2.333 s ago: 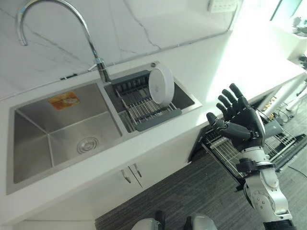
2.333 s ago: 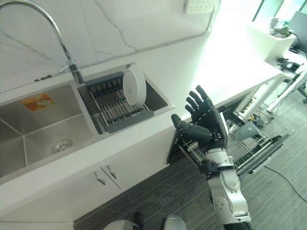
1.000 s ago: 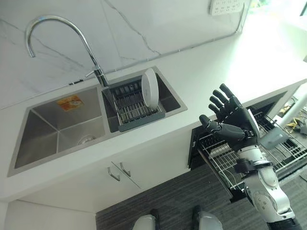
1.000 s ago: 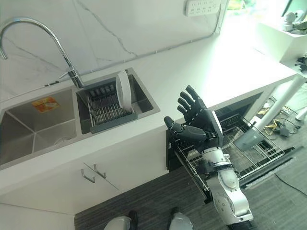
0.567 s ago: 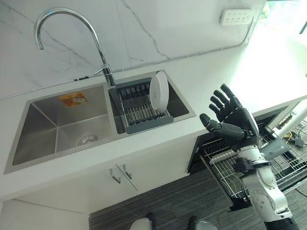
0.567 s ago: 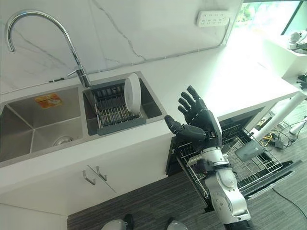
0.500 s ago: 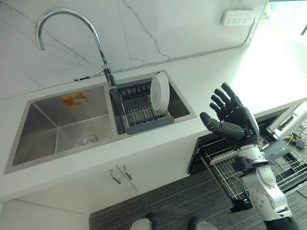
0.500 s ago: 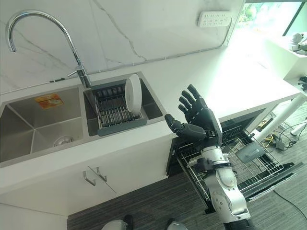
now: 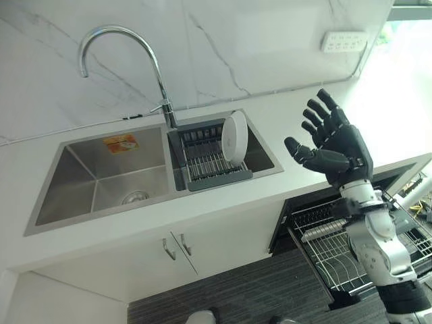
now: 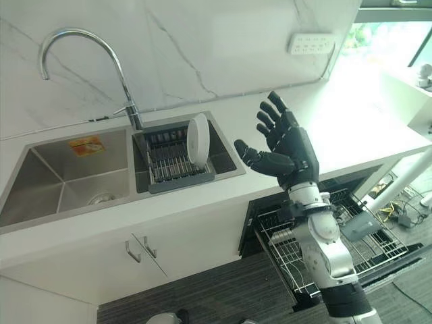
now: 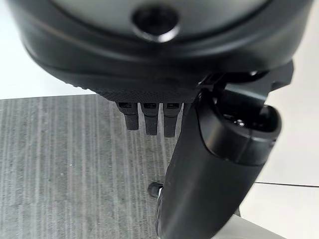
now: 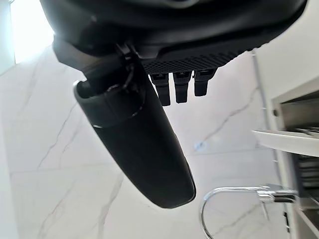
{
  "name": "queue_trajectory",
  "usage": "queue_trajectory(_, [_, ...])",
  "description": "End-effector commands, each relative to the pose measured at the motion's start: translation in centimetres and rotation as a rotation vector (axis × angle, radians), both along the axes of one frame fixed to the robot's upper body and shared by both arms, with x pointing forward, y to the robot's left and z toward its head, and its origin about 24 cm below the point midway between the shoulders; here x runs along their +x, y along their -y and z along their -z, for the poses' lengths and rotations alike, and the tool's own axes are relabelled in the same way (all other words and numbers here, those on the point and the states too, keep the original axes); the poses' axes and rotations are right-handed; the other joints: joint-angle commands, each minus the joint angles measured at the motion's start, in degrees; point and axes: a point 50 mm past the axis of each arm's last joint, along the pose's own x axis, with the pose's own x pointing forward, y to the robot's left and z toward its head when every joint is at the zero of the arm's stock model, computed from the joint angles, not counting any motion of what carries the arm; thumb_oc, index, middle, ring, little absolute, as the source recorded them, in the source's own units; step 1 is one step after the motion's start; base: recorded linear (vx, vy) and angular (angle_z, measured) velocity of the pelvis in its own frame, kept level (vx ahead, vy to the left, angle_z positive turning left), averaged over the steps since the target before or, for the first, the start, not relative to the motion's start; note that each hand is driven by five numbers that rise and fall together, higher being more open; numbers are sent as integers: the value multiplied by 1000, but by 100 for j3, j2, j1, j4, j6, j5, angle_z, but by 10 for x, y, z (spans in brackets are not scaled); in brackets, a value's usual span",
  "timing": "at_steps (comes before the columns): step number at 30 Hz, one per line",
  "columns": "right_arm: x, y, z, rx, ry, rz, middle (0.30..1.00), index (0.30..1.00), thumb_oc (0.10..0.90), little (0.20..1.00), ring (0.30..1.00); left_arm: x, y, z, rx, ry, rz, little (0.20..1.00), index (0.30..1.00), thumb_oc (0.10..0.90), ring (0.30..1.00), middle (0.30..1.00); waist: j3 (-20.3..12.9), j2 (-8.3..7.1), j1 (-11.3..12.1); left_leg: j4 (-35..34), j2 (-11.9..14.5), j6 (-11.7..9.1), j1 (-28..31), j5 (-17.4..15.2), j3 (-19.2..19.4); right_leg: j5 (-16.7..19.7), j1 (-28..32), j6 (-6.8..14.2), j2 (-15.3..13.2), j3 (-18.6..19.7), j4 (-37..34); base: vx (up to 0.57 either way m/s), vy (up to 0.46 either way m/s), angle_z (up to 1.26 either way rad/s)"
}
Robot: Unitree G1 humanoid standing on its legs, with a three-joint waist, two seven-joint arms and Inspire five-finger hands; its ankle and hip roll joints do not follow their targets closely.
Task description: Place the dishes in the dishwasher.
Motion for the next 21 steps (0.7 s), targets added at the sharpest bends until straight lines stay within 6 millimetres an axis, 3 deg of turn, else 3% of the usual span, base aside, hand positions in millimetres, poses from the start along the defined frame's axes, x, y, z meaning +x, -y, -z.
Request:
queue_trajectory(1, [3,7,-65,15,264,55,900,900,800,900,900,0,-26,-6,72,-14,64,900,900,800,900,900,34,-89,91,145,-35,-167,102,-861,-384,-632,492,439,-82,-89,-276,59,-1,4])
queue_trajectory(21, [52,51,-90,105,140,213,900,900,800,900,900,-4,-48,-13,91,-34,100,900,900,800,900,900,-115,-107,576,145,-182,-209,114,-825,-767,-677,762,439,-139,-424,-276,49,-2,13])
